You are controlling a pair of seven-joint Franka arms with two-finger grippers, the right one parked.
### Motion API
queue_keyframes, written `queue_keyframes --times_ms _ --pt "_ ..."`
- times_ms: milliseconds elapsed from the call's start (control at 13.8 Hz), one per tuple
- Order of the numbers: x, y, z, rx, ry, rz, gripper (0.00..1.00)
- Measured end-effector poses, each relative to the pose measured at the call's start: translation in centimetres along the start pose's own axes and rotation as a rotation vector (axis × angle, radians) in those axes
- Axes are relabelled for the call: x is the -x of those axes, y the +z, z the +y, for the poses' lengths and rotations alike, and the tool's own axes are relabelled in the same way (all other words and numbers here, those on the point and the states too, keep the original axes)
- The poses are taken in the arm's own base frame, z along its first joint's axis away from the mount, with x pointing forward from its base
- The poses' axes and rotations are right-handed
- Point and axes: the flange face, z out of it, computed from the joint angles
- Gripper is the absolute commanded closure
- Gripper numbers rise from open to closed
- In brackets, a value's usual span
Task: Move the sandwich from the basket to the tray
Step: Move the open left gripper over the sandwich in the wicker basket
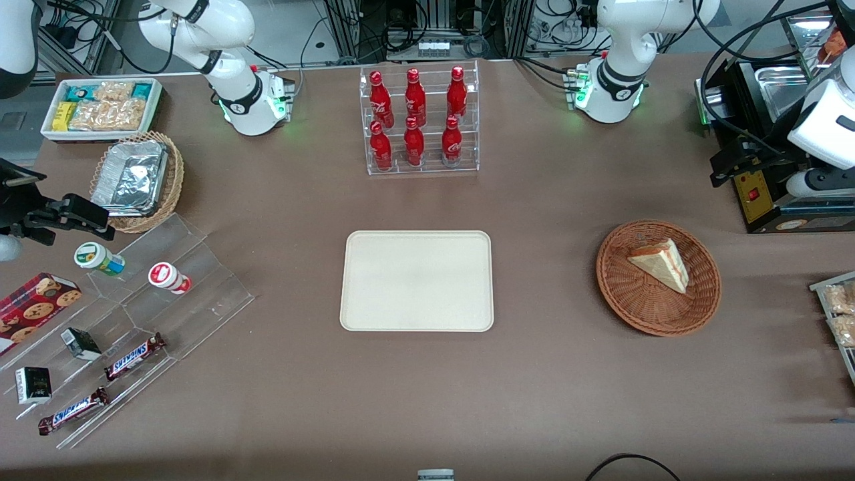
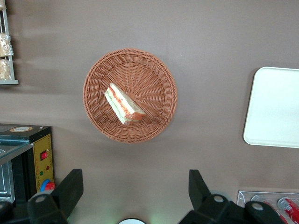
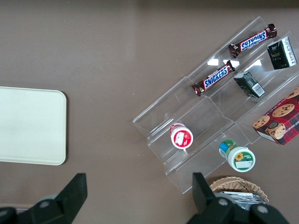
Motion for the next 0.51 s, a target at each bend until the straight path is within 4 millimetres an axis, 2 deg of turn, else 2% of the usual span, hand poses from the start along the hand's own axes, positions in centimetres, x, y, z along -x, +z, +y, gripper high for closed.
queue_keyframes --times_ms 363,508 --pt "-0.1 0.1 0.0 0.0 0.0 -0.002 0.0" --pt "-0.6 1.0 -0.1 -0.003 -0.003 -0.019 0.0"
